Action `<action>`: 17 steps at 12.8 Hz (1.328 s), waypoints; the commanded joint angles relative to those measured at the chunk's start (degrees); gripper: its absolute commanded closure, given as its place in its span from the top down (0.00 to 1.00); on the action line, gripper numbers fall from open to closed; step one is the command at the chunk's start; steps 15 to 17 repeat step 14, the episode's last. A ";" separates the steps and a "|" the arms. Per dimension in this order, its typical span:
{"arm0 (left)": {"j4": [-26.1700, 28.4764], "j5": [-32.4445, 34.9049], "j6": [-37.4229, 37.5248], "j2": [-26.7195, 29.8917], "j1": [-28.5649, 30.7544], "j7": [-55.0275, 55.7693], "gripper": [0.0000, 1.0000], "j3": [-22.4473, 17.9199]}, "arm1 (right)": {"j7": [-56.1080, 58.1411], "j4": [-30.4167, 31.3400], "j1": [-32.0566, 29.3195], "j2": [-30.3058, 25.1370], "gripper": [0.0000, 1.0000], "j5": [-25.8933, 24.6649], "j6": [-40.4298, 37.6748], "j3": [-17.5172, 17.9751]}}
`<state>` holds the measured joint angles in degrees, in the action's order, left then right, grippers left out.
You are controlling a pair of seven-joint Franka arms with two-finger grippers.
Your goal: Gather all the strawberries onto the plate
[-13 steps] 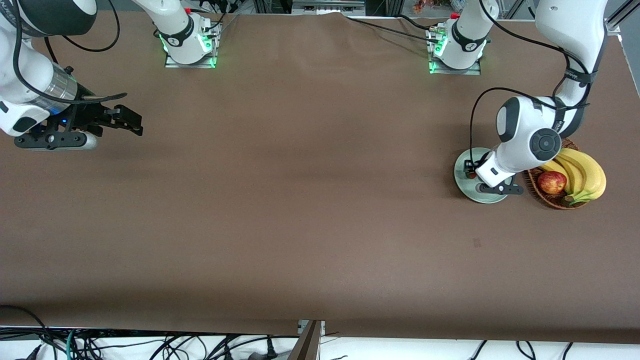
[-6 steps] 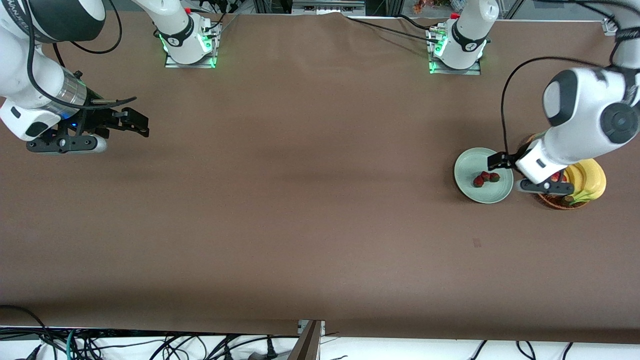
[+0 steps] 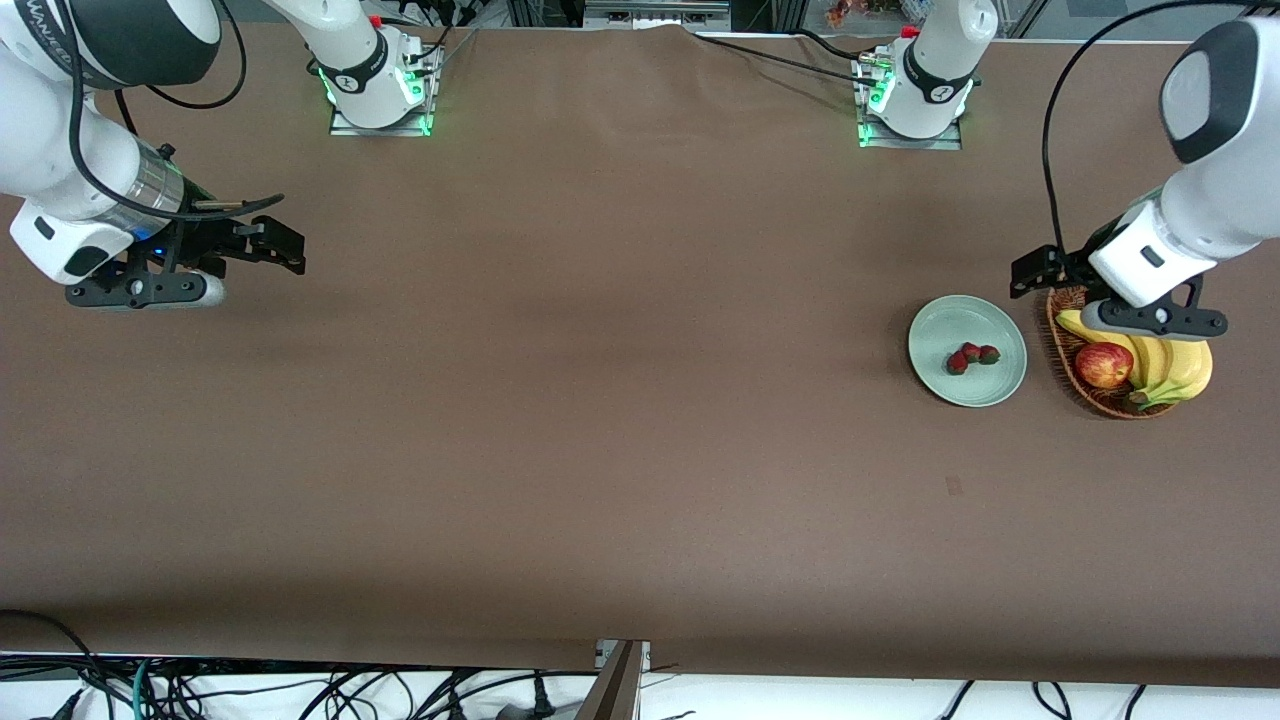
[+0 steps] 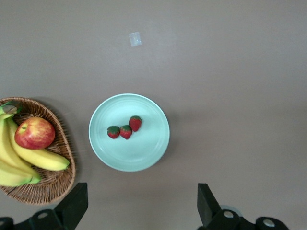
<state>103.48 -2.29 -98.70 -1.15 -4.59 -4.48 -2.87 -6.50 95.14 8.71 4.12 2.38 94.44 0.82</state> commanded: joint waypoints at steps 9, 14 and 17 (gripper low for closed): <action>-10.23 -0.53 12.30 -0.78 2.04 0.78 1.00 2.26 | -0.44 -0.30 0.87 0.45 1.00 -0.18 0.39 0.06; -10.58 -0.18 12.56 -0.96 2.74 1.13 1.00 2.26 | -0.36 -0.21 0.87 0.45 1.00 -0.18 0.13 0.06; -10.58 -0.18 12.56 -0.96 2.74 1.13 1.00 2.26 | -0.36 -0.21 0.87 0.45 1.00 -0.18 0.13 0.06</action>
